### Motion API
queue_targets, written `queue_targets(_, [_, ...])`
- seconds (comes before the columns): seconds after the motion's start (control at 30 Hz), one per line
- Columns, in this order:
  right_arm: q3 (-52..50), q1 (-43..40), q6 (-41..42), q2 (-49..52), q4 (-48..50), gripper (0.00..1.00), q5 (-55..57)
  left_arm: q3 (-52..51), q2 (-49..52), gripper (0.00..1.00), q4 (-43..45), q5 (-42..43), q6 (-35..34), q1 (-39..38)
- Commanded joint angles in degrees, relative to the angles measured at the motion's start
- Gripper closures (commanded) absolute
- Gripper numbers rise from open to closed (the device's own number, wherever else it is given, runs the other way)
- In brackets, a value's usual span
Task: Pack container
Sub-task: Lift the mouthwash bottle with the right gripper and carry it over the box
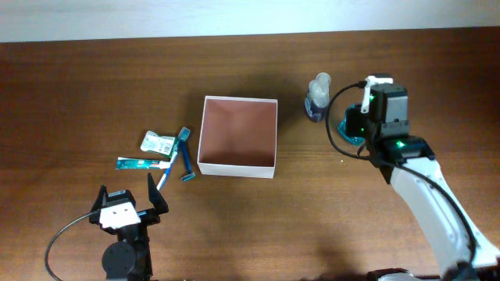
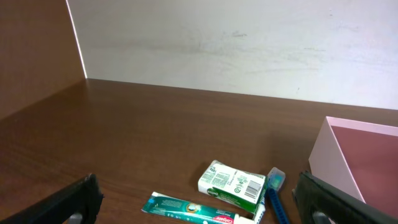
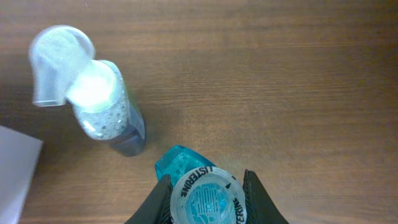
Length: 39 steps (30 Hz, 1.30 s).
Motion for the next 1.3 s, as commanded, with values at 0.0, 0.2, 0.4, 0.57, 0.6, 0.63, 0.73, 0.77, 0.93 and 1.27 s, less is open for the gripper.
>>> queue_targets(0.0, [1.1,0.4,3.1,-8.4,-1.2,0.86,0.7,-0.4,-0.5,0.01,0.1,0.6,0.9,0.3])
queue_targets(0.2, [1.1,0.4,7.2,-17.4,-6.2,0.89,-4.7,-0.4,-0.5,0.00,0.2,0.6,0.9,0.3])
queue_targets(0.4, [1.8,0.4,13.4,-21.9,-10.0,0.91,-14.3,-0.4,-0.5,0.01,0.1,0.6,0.9,0.3])
queue_targets(0.57, [6.1,1.9,13.5,-20.4,-14.0,0.92,-18.6,-0.4,-0.5,0.01,0.1,0.6,0.9,0.3])
queue_targets(0.6, [7.8,2.8,13.5,-19.7,-15.1,0.91,-18.6,-0.4,-0.5,0.01,0.1,0.6,0.9,0.3])
queue_targets(0.63, [9.8,3.8,13.4,-18.9,-16.2,0.92,-18.6,-0.4,-0.5,0.01,0.1,0.6,0.9,0.3])
queue_targets(0.73, [17.8,7.9,13.4,-14.4,-19.4,0.92,-17.2,-0.4,-0.5,0.01,0.1,0.6,0.9,0.3])
queue_targets(0.77, [19.7,9.1,13.4,-13.0,-20.1,0.92,-16.1,-0.4,-0.5,0.01,0.1,0.6,0.9,0.3])
queue_targets(0.93, [28.7,14.8,14.0,-4.4,-21.6,0.92,-12.6,-0.4,-0.5,0.01,0.1,0.6,0.9,0.3])
queue_targets(1.27, [38.8,25.1,5.3,12.2,-21.6,0.92,-10.7,-0.4,-0.5,0.01,0.1,0.6,0.9,0.3])
